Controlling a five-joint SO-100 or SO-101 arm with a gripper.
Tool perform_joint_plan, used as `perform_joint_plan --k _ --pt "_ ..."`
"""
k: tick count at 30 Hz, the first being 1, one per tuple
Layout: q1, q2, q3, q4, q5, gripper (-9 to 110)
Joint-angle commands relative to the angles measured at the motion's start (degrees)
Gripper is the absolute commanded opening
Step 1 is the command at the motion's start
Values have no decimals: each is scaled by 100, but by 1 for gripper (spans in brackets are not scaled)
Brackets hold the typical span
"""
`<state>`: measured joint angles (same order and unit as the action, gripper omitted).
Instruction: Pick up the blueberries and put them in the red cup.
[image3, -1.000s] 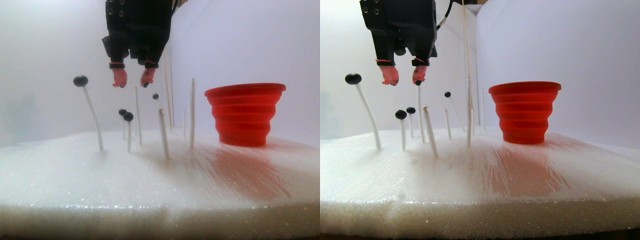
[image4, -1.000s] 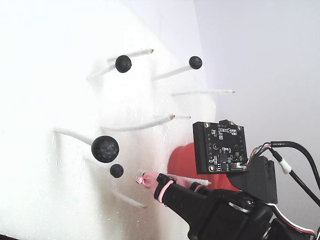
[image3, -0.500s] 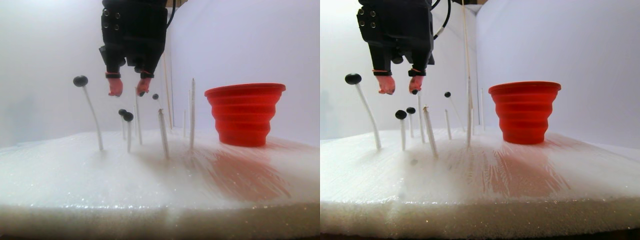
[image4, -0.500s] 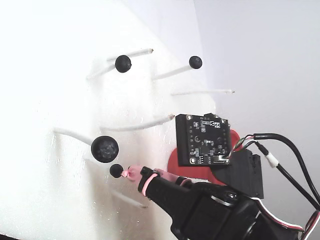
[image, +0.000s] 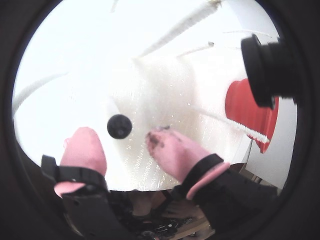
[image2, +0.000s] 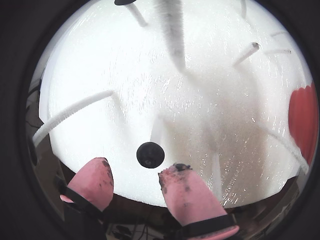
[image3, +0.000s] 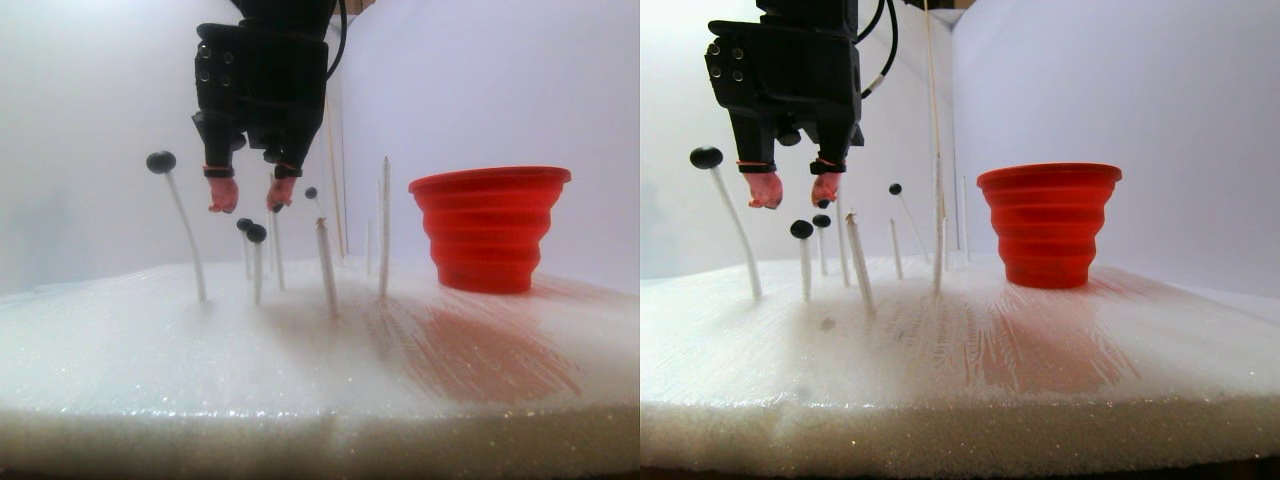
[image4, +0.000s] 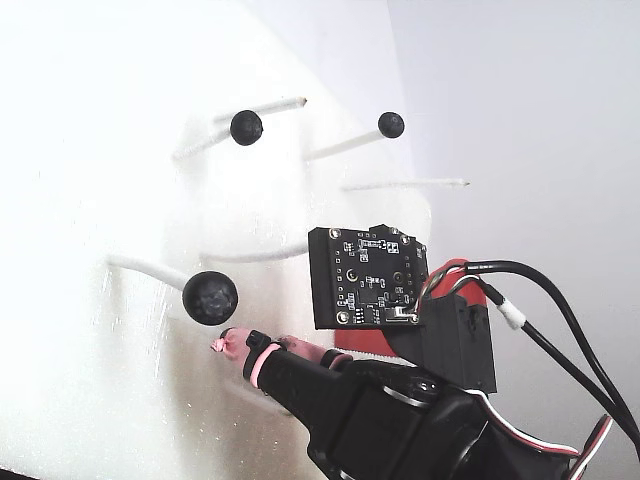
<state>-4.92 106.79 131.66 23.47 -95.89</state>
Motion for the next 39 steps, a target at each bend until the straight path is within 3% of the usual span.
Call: perform_joint_plan --k 1,39 --pt "-35 0 -79 -202 -26 19" --pt "0 -896 -18 -1081 97 14"
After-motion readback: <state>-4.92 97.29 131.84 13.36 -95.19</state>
